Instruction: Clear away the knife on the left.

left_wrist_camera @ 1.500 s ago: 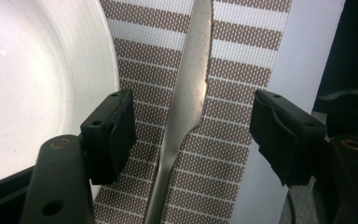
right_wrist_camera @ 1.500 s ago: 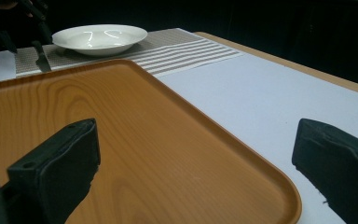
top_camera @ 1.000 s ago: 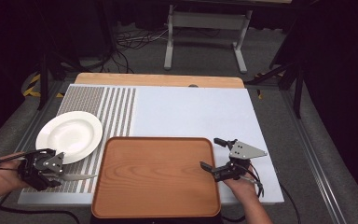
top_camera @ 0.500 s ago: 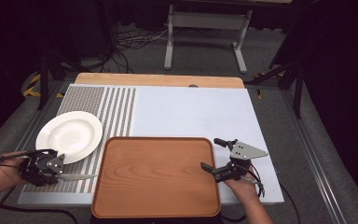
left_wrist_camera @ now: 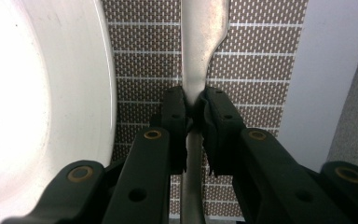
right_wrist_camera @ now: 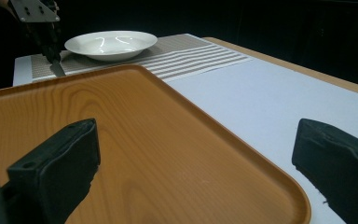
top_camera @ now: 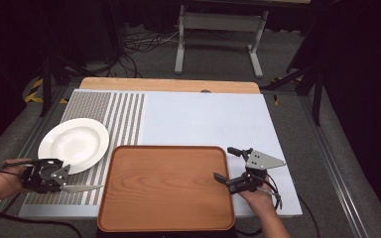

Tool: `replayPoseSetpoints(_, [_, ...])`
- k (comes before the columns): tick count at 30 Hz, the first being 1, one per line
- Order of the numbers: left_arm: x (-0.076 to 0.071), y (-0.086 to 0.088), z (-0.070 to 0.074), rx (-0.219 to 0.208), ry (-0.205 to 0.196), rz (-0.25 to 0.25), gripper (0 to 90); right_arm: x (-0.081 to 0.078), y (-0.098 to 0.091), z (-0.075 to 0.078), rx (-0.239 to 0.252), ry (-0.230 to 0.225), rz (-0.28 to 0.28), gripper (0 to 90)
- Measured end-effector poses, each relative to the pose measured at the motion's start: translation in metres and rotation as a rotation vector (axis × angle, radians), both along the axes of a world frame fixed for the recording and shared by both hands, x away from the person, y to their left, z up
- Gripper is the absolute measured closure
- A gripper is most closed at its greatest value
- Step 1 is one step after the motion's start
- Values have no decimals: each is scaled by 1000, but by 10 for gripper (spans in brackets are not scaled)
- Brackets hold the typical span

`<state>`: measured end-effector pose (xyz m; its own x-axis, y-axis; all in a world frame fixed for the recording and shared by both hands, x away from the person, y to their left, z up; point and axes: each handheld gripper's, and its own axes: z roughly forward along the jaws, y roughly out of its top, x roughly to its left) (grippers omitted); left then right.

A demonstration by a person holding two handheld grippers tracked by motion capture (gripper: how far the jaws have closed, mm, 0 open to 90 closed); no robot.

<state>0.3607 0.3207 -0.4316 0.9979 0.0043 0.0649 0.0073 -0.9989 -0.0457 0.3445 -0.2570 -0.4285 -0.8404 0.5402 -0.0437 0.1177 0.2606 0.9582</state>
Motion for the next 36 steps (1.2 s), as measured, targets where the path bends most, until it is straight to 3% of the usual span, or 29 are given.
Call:
replayPoseSetpoints(12, [-3, -3, 0, 20, -15, -16, 808, 0, -1, 1, 11, 1, 4, 14])
replayPoseSetpoints(17, [-3, -5, 3, 32, 1, -32, 808, 0, -2, 1, 22, -1, 4, 14])
replayPoseSetpoints(19, [-4, -4, 4, 7, -6, -18, 808, 0, -2, 2, 24, -2, 3, 15])
replayPoseSetpoints(26, [-4, -6, 18, -17, -14, 15, 808, -1, -3, 2, 31, -6, 4, 14])
replayPoseSetpoints(35, [-3, -14, 39, -82, -1, 89, 808, -1, -4, 4, 35, -9, 0, 14])
replayPoseSetpoints(36, [-3, -17, 43, -95, 0, 121, 808, -1, -4, 4, 34, -10, -2, 14])
